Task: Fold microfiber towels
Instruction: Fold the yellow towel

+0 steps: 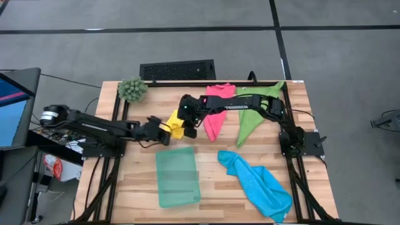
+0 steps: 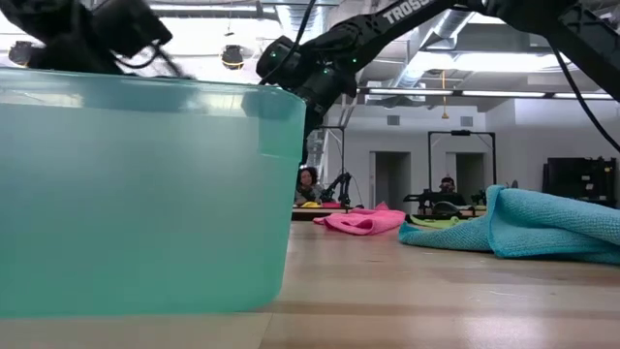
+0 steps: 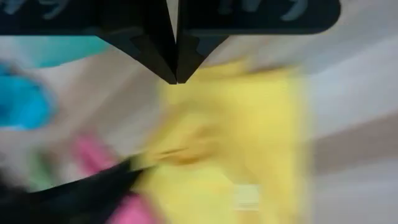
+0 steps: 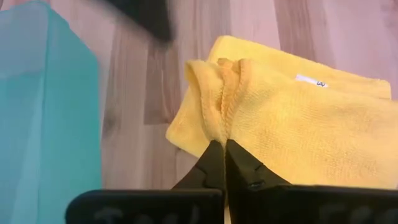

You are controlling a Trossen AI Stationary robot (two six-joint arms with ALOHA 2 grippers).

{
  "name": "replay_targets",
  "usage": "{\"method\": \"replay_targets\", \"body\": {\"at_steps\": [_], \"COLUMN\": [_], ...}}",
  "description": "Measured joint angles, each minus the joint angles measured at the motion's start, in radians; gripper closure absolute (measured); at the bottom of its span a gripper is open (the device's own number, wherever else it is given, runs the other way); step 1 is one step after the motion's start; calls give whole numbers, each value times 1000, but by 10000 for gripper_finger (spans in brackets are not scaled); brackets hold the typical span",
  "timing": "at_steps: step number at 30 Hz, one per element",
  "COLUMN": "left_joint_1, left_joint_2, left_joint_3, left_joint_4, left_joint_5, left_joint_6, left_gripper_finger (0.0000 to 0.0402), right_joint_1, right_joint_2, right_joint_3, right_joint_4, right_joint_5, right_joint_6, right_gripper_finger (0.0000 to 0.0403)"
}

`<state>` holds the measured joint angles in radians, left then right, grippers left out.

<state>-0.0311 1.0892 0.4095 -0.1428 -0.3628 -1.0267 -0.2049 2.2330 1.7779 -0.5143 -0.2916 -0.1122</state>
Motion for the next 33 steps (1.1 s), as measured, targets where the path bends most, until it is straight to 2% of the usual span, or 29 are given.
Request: {"method": "replay_targets", "body": {"at_steps": [2,4,12,22,30,33], "left_joint_1": [-3,7,32,33,33,33], "left_joint_2": [-39,-61,3,152,308,345], "left_joint_3": [-14,-45,-173,-183,-181,-180], "left_joint_4": [-71,-67,191,314,518,549], "left_joint_5": [-89,-125,-52,-29,25,27], "left_joint_6": [-24,-20,-21,-4,13,9], "left_gripper_finger": [401,402,401,401,402,402], "right_joint_1": [-3,-7,0,0,10,17], "right_joint_2": [0,0,0,0,0,0], "right_joint_3": [0,0,0,0,0,0], "right_joint_4": [3,2,43,86,121,136], "right_joint_5": [0,-3,-3,-32,-47,-48], "right_joint_6": [6,7,13,68,88,89], "right_gripper_finger": [391,389,389,386,385,386]}}
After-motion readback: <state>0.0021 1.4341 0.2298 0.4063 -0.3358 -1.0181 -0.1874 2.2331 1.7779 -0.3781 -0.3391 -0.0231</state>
